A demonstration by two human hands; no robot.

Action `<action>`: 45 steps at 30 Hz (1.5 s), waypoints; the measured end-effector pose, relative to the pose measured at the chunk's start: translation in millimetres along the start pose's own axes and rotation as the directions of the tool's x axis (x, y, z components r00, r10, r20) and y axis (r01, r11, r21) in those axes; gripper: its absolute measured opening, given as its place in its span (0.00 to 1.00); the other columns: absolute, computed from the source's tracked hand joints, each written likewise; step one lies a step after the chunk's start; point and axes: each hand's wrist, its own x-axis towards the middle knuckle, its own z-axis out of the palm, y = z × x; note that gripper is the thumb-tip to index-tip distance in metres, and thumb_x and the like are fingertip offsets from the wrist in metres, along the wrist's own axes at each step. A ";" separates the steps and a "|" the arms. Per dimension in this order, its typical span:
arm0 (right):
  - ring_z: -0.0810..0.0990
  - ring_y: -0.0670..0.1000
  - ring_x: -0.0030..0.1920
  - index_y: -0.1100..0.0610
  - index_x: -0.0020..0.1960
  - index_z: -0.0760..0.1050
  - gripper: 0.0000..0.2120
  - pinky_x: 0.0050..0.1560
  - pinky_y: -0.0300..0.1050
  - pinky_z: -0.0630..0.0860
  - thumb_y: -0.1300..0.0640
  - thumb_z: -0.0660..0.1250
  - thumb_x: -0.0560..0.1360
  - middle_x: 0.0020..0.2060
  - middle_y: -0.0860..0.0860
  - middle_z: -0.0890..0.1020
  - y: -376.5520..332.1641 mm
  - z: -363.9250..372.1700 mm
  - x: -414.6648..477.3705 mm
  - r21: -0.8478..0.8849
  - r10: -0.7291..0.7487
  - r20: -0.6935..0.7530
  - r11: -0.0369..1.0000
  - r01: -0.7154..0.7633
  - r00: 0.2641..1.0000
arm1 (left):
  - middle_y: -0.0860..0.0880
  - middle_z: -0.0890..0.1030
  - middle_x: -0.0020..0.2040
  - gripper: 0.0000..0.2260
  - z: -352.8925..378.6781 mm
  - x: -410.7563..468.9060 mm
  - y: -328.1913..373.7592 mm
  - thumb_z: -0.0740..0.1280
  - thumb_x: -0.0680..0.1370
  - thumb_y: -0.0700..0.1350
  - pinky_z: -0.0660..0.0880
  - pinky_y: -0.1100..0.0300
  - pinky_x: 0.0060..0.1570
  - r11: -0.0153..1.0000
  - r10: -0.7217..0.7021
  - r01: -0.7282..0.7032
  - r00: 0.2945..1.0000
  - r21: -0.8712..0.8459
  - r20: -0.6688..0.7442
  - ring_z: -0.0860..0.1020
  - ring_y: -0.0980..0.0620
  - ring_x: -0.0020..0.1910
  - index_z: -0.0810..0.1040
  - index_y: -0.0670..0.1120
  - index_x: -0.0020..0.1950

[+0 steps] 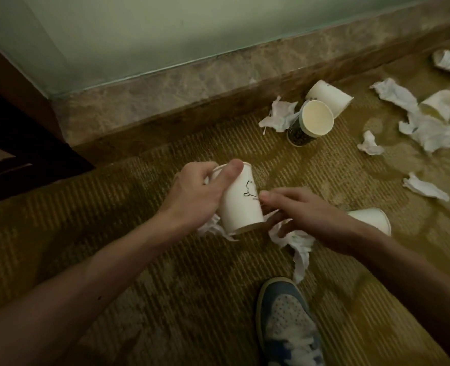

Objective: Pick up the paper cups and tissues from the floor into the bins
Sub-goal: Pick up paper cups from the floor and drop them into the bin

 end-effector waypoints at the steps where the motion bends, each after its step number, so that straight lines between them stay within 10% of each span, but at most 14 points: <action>1: 0.82 0.46 0.45 0.48 0.56 0.80 0.24 0.41 0.39 0.78 0.33 0.60 0.72 0.47 0.46 0.84 5.1 -4.3 -1.7 -0.168 -0.033 -0.049 0.985 0.024 0.998 | 0.51 0.83 0.35 0.23 1.0 -0.5 -0.6 0.62 0.75 0.65 0.78 0.58 0.31 1.000 0.004 -0.004 1.000 0.017 -0.008 0.82 0.55 0.33 0.81 0.46 0.39; 5: 0.76 0.43 0.51 0.44 0.64 0.73 0.25 0.50 0.41 0.71 0.33 0.56 0.74 0.54 0.44 0.76 36.4 -21.6 -8.9 -0.594 -0.119 -0.199 0.804 -0.023 0.973 | 0.52 0.82 0.32 0.26 10.7 -2.1 -0.2 0.63 0.70 0.68 0.74 0.61 0.29 0.996 0.017 -0.014 0.999 0.089 -0.038 0.80 0.56 0.30 0.79 0.44 0.36; 12: 0.66 0.55 0.70 0.36 0.75 0.54 0.31 0.64 0.49 0.67 0.35 0.61 0.75 0.74 0.50 0.57 76.6 -18.7 -8.9 -0.664 -0.029 -0.061 0.748 -0.019 0.998 | 0.53 0.83 0.35 0.29 40.4 -2.1 -1.2 0.61 0.67 0.72 0.78 0.56 0.32 0.977 -0.055 0.043 0.997 0.208 0.052 0.81 0.58 0.33 0.81 0.46 0.39; 22: 0.71 0.45 0.51 0.52 0.60 0.75 0.26 0.49 0.42 0.67 0.33 0.63 0.73 0.51 0.45 0.70 103.6 -24.6 -2.9 -0.707 -0.218 -0.118 0.704 0.072 0.969 | 0.63 0.79 0.29 0.22 59.0 -7.4 -6.0 0.62 0.73 0.66 0.66 0.72 0.24 0.960 -0.045 0.018 0.995 0.280 0.089 0.77 0.64 0.27 0.77 0.48 0.33; 27: 0.79 0.36 0.34 0.50 0.41 0.79 0.29 0.32 0.33 0.71 0.25 0.58 0.67 0.33 0.43 0.80 92.7 -33.4 -5.2 -0.303 -0.075 -0.186 0.953 0.015 0.980 | 0.59 0.81 0.31 0.24 61.4 -8.9 -7.0 0.61 0.72 0.68 0.70 0.69 0.26 0.960 -0.115 0.079 0.986 0.270 0.120 0.79 0.62 0.28 0.80 0.48 0.37; 30: 0.82 0.39 0.42 0.54 0.47 0.83 0.33 0.43 0.39 0.77 0.26 0.60 0.67 0.39 0.44 0.85 87.6 -36.0 -2.3 -0.045 0.014 -0.156 0.999 -0.021 0.988 | 0.55 0.84 0.36 0.25 60.7 -8.0 -8.4 0.61 0.73 0.68 0.75 0.61 0.33 0.954 -0.163 0.114 0.974 0.279 0.159 0.81 0.60 0.33 0.82 0.48 0.41; 38: 0.85 0.53 0.50 0.66 0.53 0.80 0.32 0.48 0.46 0.81 0.37 0.68 0.67 0.46 0.57 0.86 62.3 -29.9 11.3 0.487 0.092 -0.017 0.870 -0.072 0.996 | 0.60 0.78 0.50 0.24 56.0 -8.2 -11.4 0.58 0.67 0.74 0.70 0.64 0.37 0.948 -0.196 0.136 0.962 0.289 0.189 0.78 0.63 0.45 0.75 0.59 0.51; 45: 0.85 0.52 0.44 0.60 0.43 0.85 0.07 0.44 0.43 0.82 0.61 0.72 0.66 0.46 0.59 0.85 47.0 -27.9 16.0 0.619 0.015 0.069 0.784 -0.055 0.997 | 0.65 0.74 0.58 0.25 43.0 -6.3 3.3 0.59 0.70 0.71 0.71 0.68 0.43 0.974 -0.141 0.077 0.943 0.215 0.300 0.77 0.68 0.51 0.71 0.64 0.64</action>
